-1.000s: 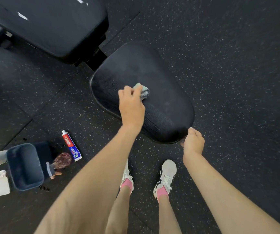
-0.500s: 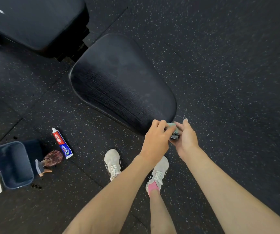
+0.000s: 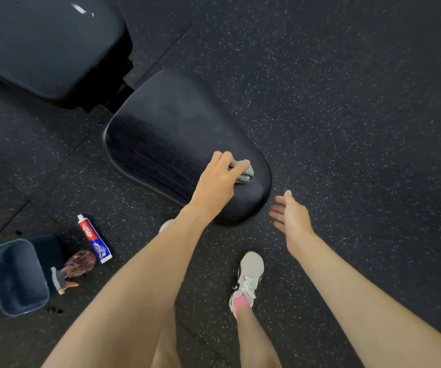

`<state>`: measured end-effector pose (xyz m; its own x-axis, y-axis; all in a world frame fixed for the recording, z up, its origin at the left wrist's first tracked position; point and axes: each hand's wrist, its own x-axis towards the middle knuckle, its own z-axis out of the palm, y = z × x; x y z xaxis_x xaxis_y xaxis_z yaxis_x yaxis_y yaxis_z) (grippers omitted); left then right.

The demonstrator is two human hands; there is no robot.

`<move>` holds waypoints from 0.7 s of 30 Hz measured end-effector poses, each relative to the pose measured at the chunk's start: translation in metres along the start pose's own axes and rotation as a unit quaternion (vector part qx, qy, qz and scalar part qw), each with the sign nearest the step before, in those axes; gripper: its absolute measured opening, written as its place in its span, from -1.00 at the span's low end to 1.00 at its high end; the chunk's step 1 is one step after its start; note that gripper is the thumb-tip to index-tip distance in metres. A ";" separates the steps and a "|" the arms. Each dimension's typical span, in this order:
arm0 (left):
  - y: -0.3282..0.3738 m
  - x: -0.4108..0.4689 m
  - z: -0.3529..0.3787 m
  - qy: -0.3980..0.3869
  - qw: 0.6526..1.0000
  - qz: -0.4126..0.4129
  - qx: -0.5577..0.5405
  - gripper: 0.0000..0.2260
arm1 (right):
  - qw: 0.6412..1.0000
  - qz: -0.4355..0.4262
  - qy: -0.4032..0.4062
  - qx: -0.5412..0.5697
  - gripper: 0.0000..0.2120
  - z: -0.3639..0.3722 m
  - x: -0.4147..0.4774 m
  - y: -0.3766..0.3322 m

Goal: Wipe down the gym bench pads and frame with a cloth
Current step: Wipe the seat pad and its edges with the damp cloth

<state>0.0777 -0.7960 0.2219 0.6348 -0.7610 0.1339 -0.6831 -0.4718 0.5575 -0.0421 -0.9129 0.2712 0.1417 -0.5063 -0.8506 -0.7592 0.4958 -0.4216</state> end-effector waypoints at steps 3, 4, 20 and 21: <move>-0.033 0.007 -0.020 0.024 0.999 -0.034 -0.003 -0.50 | 0.999 -0.009 0.046 0.008 -0.68 0.018 0.002 -0.005; -0.047 0.010 -0.031 0.032 0.998 -0.056 0.001 -0.51 | 0.998 -0.012 0.060 0.014 -0.65 0.024 0.003 -0.007; -0.152 0.047 -0.116 0.182 0.891 -0.415 0.000 -0.64 | 0.966 0.031 0.242 0.090 -0.54 0.084 -0.003 -0.015; -0.146 0.049 -0.112 0.183 0.891 -0.415 0.008 -0.64 | 0.965 0.036 0.242 0.092 -0.53 0.083 -0.003 -0.014</move>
<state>0.2491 -0.7147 0.2394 0.9971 0.0479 -0.0594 0.0735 -0.8128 0.5779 0.0207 -0.8597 0.2537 -0.2548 -0.7144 -0.6517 -0.6243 0.6362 -0.4533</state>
